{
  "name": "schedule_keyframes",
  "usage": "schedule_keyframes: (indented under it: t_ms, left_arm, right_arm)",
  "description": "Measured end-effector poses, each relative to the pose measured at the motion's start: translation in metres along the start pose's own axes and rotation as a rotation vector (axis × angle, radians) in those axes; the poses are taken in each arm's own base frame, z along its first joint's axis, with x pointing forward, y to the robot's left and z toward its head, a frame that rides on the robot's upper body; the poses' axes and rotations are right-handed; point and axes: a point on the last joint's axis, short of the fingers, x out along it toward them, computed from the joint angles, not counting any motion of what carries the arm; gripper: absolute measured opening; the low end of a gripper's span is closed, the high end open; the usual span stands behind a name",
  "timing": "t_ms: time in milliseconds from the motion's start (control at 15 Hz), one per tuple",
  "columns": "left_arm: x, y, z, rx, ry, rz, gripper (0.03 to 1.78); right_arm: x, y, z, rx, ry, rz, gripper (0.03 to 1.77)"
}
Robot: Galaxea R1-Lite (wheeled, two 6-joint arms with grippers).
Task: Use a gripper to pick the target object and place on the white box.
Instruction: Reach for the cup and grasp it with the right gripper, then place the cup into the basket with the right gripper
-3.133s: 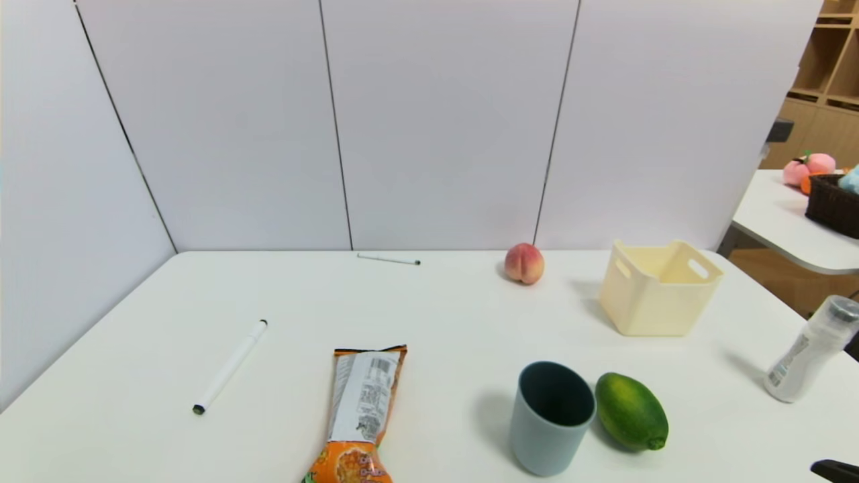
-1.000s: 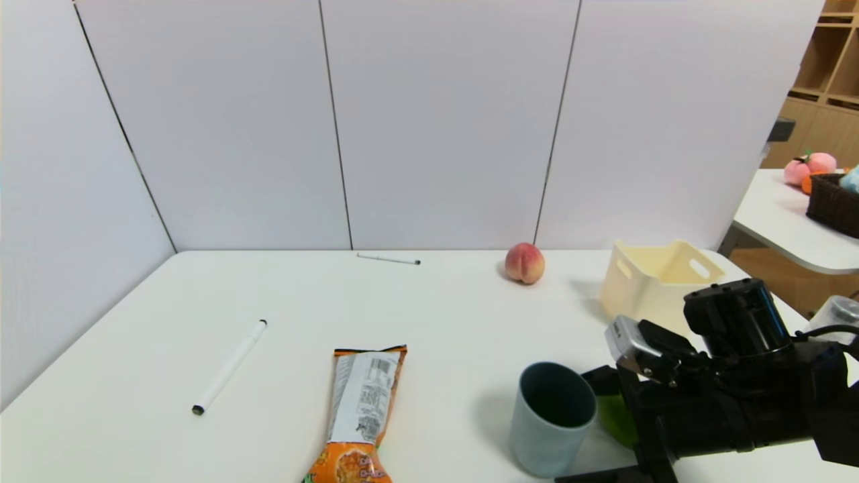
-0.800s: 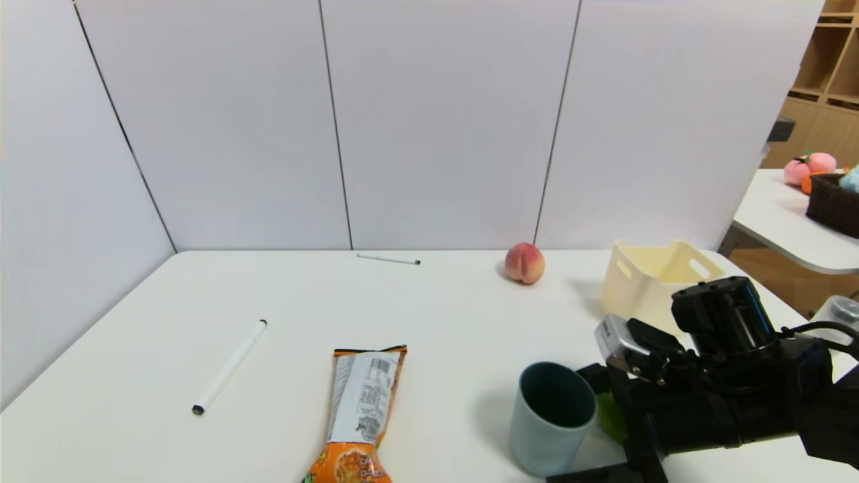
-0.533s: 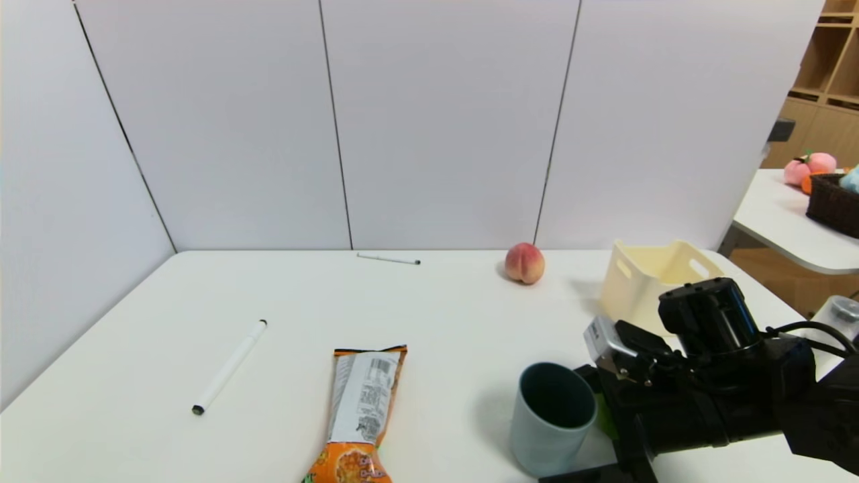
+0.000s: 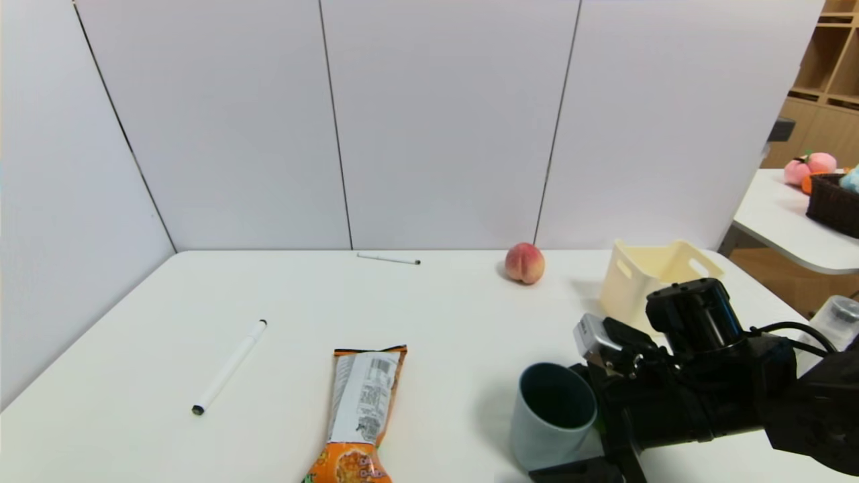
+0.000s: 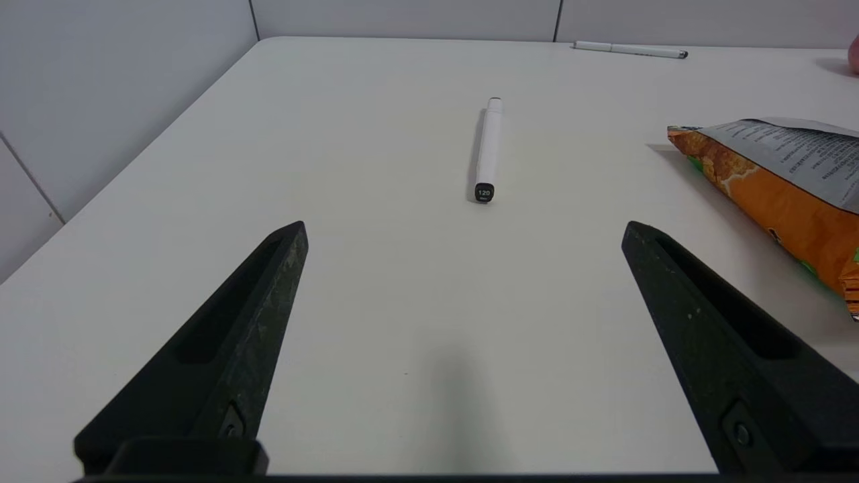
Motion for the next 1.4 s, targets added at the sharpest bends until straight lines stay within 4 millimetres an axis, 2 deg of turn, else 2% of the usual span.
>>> schedule_keyframes:
  t_ms: [400,600,733,1000,1200,1400]
  left_arm:
    - [0.000,0.000,0.000,0.000,0.000,0.000,1.69]
    - [0.000,0.000,0.000,-0.001,0.000,0.000,1.69]
    - [0.000,0.000,0.000,-0.001,0.000,0.000,1.69]
    - [0.000,0.000,0.000,-0.001,0.000,0.000,1.69]
    - [0.000,0.000,0.000,-0.001,0.000,0.000,1.69]
    - [0.000,0.000,0.000,-0.001,0.000,0.000,1.69]
  right_arm:
    - [0.004,0.002,0.000,0.021,-0.012,0.007,1.68]
    - [0.003,0.004,-0.003,0.032,0.001,0.009,1.19]
    - [0.003,0.005,-0.003,0.029,-0.002,0.007,1.13]
    - [-0.001,0.004,0.000,0.006,-0.025,-0.008,1.12]
    - [-0.018,0.005,0.011,-0.041,-0.083,-0.065,1.11]
    - [-0.052,0.004,0.028,-0.106,-0.171,-0.184,1.11]
